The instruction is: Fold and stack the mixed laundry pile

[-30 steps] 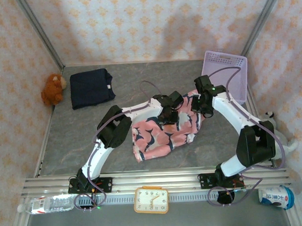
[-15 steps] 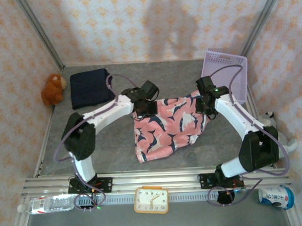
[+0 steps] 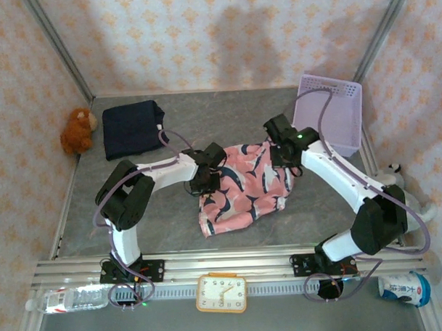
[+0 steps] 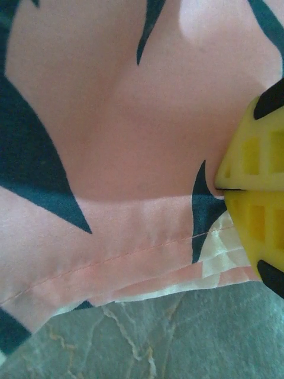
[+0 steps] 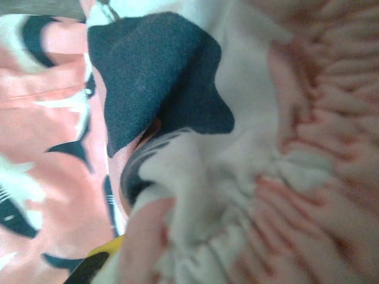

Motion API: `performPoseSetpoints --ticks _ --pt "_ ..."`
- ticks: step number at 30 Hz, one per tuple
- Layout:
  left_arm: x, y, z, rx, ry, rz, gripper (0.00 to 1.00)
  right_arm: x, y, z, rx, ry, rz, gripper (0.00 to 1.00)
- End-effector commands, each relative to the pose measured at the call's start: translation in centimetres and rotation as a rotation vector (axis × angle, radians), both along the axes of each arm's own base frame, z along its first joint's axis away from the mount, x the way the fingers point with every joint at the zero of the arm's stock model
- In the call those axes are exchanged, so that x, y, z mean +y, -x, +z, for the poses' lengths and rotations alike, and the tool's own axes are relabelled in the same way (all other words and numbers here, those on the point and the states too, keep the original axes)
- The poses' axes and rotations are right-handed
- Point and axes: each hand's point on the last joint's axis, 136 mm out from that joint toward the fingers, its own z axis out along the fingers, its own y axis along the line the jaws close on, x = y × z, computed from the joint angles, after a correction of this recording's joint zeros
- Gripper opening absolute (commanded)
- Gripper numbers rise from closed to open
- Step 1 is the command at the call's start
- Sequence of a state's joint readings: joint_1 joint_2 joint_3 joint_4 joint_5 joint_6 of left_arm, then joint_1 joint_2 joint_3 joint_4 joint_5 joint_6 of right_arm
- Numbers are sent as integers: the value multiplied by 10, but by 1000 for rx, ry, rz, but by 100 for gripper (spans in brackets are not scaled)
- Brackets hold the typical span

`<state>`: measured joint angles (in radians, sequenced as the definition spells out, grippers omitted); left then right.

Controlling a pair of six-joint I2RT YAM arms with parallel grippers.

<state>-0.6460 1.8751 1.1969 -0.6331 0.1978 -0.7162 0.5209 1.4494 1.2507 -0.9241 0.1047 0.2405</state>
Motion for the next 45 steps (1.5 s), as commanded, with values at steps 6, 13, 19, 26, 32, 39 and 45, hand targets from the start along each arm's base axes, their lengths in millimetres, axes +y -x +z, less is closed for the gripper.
performPoseSetpoints --ticks 6,13,19,26,32,39,45 --pt "8 5 -28 28 -44 14 0 97 17 5 9 -62 134 0" --pt "22 8 -14 -1 -59 47 0 146 38 -10 151 -268 172 48" --pt "63 3 24 -76 -57 146 0 167 44 52 112 -573 241 70" --pt "87 -6 84 -171 -31 155 2 124 23 43 78 -536 167 52" --pt "27 -22 117 -274 206 147 35 93 -20 8 48 -441 76 31" --pt "-42 -24 99 -244 144 -17 55 82 -64 -39 122 -413 12 30" --pt "-46 -31 67 -200 22 -61 48 89 -85 -65 185 -399 6 28"
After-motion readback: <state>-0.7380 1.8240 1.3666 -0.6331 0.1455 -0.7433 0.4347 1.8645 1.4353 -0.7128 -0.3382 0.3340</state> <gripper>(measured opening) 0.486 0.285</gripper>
